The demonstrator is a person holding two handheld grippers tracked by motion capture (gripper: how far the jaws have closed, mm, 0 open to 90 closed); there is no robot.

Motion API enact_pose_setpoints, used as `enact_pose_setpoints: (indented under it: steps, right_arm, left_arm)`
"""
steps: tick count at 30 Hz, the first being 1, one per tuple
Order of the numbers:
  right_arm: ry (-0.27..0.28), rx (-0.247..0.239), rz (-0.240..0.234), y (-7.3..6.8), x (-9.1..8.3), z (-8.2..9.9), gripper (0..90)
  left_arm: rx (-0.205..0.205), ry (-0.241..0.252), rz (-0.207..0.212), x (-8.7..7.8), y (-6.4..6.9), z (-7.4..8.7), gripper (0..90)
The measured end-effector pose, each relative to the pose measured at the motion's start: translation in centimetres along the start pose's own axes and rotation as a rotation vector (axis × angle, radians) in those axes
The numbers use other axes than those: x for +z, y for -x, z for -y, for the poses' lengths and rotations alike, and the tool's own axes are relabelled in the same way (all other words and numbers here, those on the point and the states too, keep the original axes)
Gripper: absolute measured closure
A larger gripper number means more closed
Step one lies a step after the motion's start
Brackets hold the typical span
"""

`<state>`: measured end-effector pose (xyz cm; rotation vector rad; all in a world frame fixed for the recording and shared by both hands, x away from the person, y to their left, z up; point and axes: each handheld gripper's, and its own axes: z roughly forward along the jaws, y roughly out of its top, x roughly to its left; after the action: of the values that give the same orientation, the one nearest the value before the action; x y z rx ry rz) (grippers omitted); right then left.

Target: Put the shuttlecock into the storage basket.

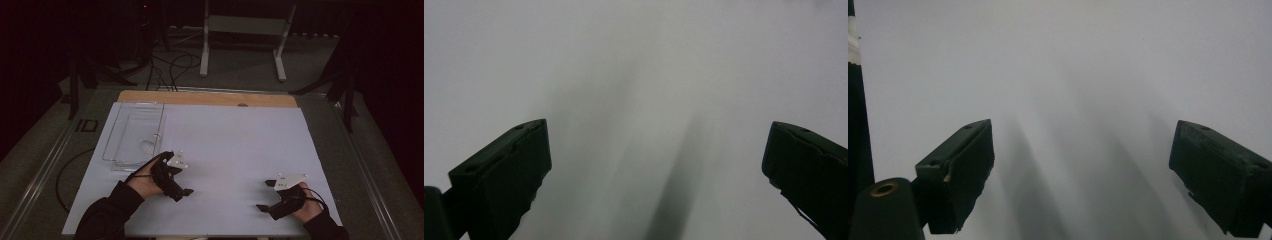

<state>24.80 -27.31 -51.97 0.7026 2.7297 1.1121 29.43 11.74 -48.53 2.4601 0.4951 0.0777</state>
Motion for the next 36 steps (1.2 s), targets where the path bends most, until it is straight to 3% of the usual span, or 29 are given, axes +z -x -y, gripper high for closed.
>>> enact_pose_setpoints:
  steps: [9,12,21,25,36]
  right_arm:
    - [0.000,-0.001,0.000,0.0,0.0,0.0,10.5]
    - [-0.001,-0.002,0.001,0.0,0.0,0.0,10.5]
    - [-0.001,-0.004,0.001,0.0,0.0,0.0,10.5]
    - [-0.001,-0.006,0.004,0.0,-0.1,0.0,10.5]
    - [-0.002,-0.005,0.007,0.0,-0.2,0.1,10.5]
  left_arm:
    - [-0.016,-0.002,0.000,-0.2,0.8,1.5,0.0]
    - [-0.033,-0.012,-0.024,-0.2,0.9,1.9,0.0]
    - [-0.073,0.015,-0.008,-0.5,0.9,3.6,0.0]
    - [-0.098,0.050,0.011,-0.8,0.7,4.7,0.0]
    - [-0.131,0.097,-0.022,-1.5,0.5,6.8,0.0]
